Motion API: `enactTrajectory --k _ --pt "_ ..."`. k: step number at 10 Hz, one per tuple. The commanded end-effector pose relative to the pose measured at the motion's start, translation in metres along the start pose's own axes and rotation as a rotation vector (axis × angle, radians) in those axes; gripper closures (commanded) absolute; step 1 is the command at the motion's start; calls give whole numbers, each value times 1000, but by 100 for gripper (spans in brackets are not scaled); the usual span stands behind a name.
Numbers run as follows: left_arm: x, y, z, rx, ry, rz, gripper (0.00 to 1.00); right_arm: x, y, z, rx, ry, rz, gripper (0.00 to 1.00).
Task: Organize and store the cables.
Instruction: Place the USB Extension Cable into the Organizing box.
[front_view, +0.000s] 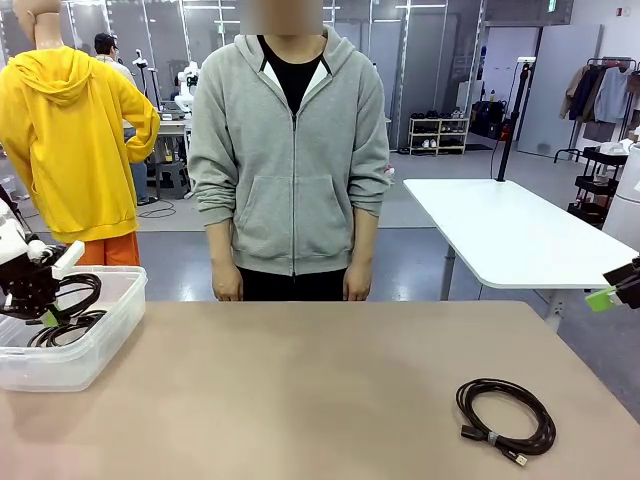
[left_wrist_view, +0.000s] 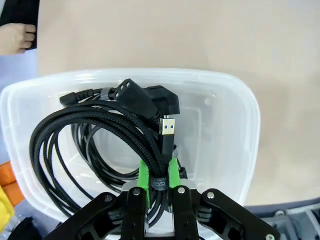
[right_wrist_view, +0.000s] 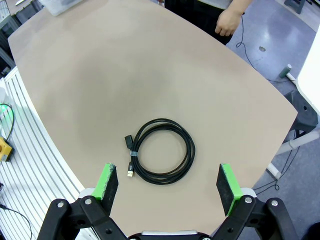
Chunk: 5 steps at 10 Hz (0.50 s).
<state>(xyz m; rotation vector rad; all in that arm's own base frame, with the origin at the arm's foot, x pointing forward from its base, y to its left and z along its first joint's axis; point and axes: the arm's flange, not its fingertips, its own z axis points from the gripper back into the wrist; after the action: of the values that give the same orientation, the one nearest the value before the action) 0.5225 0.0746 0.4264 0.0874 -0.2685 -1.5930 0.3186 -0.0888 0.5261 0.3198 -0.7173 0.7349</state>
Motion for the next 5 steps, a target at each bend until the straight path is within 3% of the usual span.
enactTrajectory --k 1,5 --pt "1 8 7 -2 -29 40 71 1 1 -1 -11 13 -6 0" --pt "4 2 11 9 -16 74 7 1 1 -1 -11 13 -6 0"
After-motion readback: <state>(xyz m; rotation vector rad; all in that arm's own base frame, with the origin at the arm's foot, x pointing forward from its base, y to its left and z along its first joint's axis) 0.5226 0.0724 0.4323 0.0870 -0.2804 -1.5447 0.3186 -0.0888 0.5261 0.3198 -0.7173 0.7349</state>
